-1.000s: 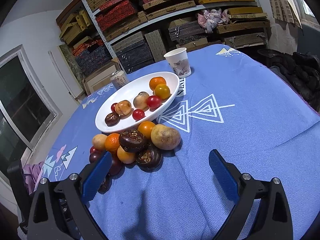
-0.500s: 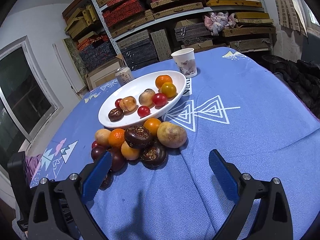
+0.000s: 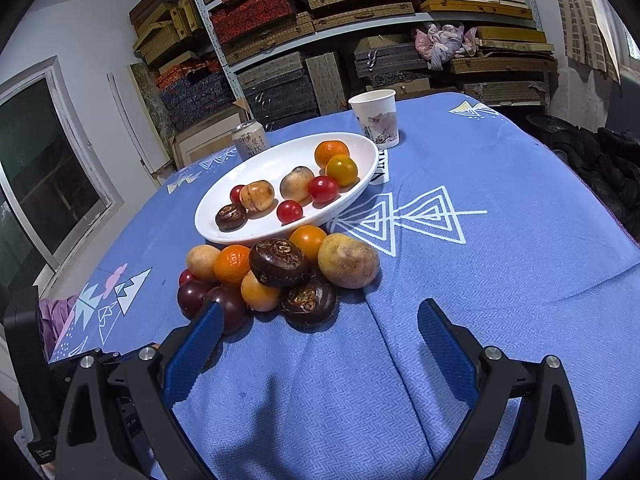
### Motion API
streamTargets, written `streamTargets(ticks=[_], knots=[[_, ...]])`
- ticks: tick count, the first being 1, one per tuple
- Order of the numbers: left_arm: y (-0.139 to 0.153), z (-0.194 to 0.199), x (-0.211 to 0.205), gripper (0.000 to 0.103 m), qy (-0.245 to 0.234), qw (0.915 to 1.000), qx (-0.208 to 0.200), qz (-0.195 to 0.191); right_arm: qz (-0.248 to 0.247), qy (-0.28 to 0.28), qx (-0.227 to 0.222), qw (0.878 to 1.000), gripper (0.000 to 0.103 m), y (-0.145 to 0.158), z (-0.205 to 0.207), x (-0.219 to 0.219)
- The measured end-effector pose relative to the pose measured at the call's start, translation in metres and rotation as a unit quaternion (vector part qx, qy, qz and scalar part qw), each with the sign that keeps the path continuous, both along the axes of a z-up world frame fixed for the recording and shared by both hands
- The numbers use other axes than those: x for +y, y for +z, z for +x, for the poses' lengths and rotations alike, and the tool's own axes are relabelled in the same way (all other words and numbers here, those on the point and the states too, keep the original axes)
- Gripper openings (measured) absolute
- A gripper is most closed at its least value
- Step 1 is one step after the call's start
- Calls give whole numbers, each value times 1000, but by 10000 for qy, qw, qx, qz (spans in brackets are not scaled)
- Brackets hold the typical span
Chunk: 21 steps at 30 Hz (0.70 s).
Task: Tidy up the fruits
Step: 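Move the left tool onto the small yellow citrus and close around it, then grasp a dark purple fruit with the right tool while the left tool holds the citrus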
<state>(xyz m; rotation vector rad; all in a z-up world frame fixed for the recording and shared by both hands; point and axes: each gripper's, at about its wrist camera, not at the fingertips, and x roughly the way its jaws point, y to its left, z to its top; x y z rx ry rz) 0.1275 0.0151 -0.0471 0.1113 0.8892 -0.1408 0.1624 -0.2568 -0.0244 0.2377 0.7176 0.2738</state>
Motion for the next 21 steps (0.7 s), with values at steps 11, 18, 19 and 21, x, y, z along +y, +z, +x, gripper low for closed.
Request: streamTargets(ticks=[11, 18, 19, 21], knots=[[13, -8, 15, 28, 385, 9983, -440, -40, -451, 596, -165, 9971, 98, 5, -11, 27], [20, -4, 39, 28, 905, 9940, -588, -195, -1177, 1312, -11, 9843, 93, 0, -9, 81], [21, -4, 42, 28, 962, 9933, -591, -230, -1208, 1383, 24, 9830, 92, 0, -8, 88], [21, -3, 47, 28, 1052, 9923, -595, -259, -1216, 1510, 114, 9809, 89, 0, -5, 100]])
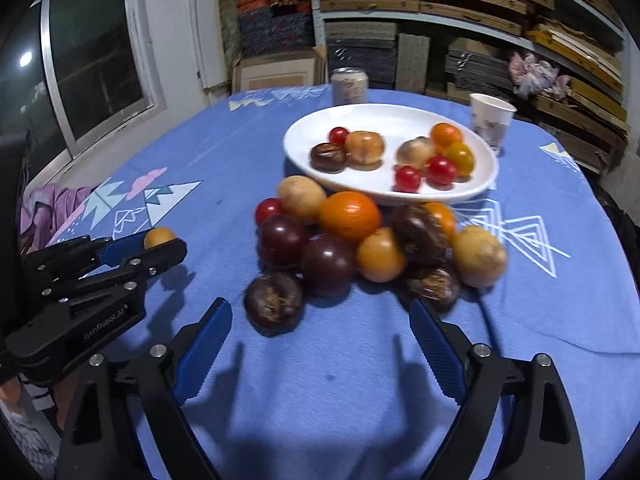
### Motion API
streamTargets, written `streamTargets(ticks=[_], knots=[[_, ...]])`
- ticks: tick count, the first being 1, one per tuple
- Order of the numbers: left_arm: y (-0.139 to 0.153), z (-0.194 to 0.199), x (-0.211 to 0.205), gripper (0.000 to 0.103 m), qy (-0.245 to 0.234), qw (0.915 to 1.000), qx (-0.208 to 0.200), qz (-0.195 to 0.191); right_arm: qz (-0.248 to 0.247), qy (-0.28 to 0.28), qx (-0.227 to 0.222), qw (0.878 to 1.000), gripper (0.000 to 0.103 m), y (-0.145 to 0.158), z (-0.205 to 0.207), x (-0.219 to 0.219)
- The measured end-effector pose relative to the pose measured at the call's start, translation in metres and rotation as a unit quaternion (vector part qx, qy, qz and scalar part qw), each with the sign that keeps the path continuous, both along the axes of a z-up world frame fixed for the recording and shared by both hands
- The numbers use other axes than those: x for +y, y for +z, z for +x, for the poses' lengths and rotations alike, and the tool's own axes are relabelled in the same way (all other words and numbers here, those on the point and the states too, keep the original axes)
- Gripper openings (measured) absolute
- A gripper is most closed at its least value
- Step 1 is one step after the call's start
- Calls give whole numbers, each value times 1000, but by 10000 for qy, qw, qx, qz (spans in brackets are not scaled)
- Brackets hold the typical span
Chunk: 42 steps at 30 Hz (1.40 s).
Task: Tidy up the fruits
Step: 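Grasp a dark purple fruit with the right tool while the left tool holds the citrus, then lower both held fruits onto the white plate and open both tools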
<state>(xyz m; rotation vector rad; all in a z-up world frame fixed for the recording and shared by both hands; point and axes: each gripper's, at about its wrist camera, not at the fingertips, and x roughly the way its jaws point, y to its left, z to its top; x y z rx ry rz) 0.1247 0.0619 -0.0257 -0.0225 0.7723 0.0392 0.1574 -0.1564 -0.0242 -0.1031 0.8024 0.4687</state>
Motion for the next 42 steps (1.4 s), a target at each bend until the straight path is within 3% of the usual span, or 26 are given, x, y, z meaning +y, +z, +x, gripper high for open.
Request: streamTargets(ticks=[9, 16, 18, 19, 27, 31, 35, 42], knots=[[-2, 6, 11, 28, 168, 9996, 91, -188, -282, 97, 365, 9989, 64, -19, 11, 29], [-4, 7, 9, 28, 140, 9997, 135, -167, -450, 113, 251, 9986, 60, -23, 5, 35], [-6, 8, 8, 28, 121, 9997, 169, -156, -395, 164, 273, 9987, 53, -23, 5, 34], [-7, 8, 7, 28, 105, 9996, 199, -149, -336, 223, 300, 9987, 44, -23, 5, 34], [-16, 15, 7, 28, 71, 9987, 448, -233, -131, 352, 298, 9989, 42, -18, -3, 26], [-9, 11, 4, 29, -57, 9992, 273, -289, 140, 277, 76, 9995, 42, -3, -20, 6], [9, 13, 4, 29, -187, 9985, 142, -496, 697, -154, -130, 9974, 42, 26, -25, -37], [89, 71, -3, 28, -313, 9987, -383, -104, 761, -666, -895, 9908, 42, 117, 30, -79]])
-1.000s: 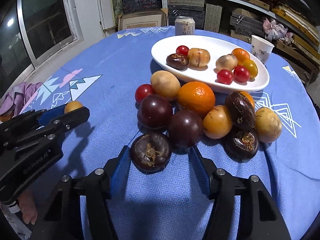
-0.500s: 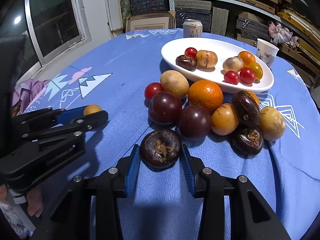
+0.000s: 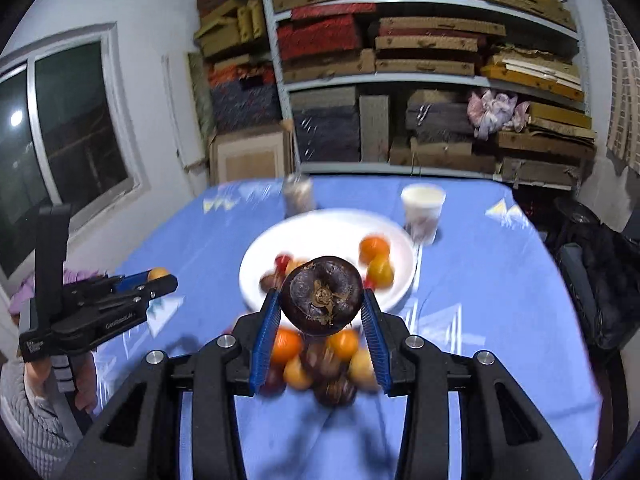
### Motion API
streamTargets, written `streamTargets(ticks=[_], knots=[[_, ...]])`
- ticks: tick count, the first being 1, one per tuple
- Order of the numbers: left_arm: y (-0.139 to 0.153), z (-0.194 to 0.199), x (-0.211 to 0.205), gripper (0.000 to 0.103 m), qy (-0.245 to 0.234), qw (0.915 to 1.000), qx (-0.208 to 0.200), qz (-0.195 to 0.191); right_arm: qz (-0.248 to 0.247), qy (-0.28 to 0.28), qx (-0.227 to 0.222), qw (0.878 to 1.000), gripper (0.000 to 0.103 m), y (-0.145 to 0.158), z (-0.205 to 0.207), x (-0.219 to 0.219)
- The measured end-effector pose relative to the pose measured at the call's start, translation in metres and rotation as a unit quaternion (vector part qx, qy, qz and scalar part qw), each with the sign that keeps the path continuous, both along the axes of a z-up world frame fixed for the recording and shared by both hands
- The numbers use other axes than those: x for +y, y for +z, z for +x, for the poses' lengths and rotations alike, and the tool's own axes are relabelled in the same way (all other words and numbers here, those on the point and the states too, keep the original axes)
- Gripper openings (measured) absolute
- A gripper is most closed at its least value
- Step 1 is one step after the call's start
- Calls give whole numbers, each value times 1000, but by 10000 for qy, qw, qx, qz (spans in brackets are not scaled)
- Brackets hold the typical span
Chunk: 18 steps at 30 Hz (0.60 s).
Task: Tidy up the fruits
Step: 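Lower both held fruits onto the white plate and open both tools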
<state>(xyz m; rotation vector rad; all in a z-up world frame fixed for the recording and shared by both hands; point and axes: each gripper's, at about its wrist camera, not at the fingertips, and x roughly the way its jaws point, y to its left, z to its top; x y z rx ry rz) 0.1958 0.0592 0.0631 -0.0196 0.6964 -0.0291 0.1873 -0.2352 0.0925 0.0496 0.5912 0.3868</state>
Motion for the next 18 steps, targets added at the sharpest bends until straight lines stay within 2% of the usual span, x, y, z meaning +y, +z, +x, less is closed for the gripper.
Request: streamTargets(ticks=[3, 6, 9, 12, 14, 18], knots=[[18, 43, -12, 29, -77, 9999, -98, 51, 97, 21, 126, 9999, 42, 8, 46, 6], [13, 85, -24, 29, -91, 9998, -4, 155, -63, 108, 497, 9987, 42, -9, 97, 24], [-10, 136, -31, 28, -70, 9994, 243, 241, -455, 255, 898, 9946, 42, -35, 147, 49], [-40, 179, -28, 28, -57, 9982, 589, 94, -799, 354, 1175, 9892, 42, -59, 177, 70], [-57, 200, -28, 28, -108, 9969, 774, 13, -1008, 408, 1297, 9856, 42, -74, 191, 82], [-74, 221, -35, 30, -177, 9962, 851, 112, -1319, 507, 1437, 9795, 43, -92, 210, 94]])
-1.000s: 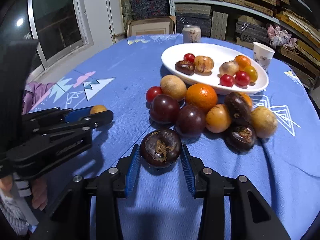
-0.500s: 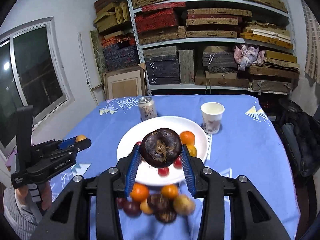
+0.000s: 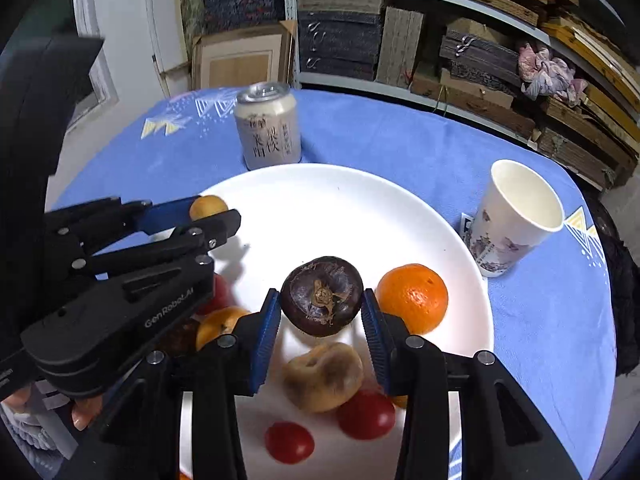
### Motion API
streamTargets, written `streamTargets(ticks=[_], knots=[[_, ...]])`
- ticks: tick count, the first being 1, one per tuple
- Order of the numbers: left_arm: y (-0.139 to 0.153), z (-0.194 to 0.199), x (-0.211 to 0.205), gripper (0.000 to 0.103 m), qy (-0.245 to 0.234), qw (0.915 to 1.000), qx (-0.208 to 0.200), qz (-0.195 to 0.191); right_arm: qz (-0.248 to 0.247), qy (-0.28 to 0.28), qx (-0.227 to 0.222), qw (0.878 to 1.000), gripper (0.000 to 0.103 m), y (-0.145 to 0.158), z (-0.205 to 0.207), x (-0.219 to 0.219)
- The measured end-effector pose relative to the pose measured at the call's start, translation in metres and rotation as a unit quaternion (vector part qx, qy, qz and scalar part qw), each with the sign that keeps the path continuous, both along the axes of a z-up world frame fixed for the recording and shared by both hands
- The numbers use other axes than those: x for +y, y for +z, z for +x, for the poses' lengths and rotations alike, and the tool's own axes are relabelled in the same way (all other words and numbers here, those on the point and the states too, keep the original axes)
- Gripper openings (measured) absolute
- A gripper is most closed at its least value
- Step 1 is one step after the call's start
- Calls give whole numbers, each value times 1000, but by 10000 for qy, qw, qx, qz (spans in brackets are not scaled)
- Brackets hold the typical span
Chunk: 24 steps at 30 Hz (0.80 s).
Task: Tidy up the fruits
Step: 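Lower both held fruits onto the white plate and open both tools, then withdraw both tools from the plate toward the fruit pile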
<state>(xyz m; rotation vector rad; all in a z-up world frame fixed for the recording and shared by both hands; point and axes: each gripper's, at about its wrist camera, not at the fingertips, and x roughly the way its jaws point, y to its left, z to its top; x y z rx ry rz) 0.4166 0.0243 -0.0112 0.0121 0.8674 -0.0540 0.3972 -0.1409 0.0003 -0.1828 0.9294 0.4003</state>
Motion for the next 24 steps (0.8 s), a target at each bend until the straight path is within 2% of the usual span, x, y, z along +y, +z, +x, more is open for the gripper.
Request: streamTargets(ticks=[1, 3, 5, 8, 9, 12, 14, 20, 24], knots=[[-2, 4, 0, 32, 0, 10000, 22, -39, -9, 44, 52, 10000, 42, -3, 2, 1], [-4, 5, 1, 48, 22, 10000, 25, -90, -52, 54, -16, 10000, 43, -2, 1, 4], [-1, 2, 3, 56, 81, 9999, -42, -64, -92, 88, -89, 9999, 52, 2, -1, 7], [7, -9, 10, 58, 156, 9998, -79, -111, -8, 21, -237, 9997, 58, 11, -10, 1], [11, -15, 13, 64, 191, 9997, -78, -158, 48, -15, -288, 9996, 60, 16, -16, -2], [26, -46, 26, 78, 357, 9988, -237, -221, 437, -227, -575, 9971, 78, 35, -45, -23], [33, -78, 31, 80, 376, 9984, -399, -168, 845, -394, -668, 9934, 85, 44, -71, -43], [16, -164, 29, 80, 273, 9989, -368, -124, 1835, -805, -739, 9769, 91, 36, -151, -94], [-2, -195, 12, 80, 196, 9993, -322, 32, 2073, -930, -761, 9709, 91, 14, -180, -112]])
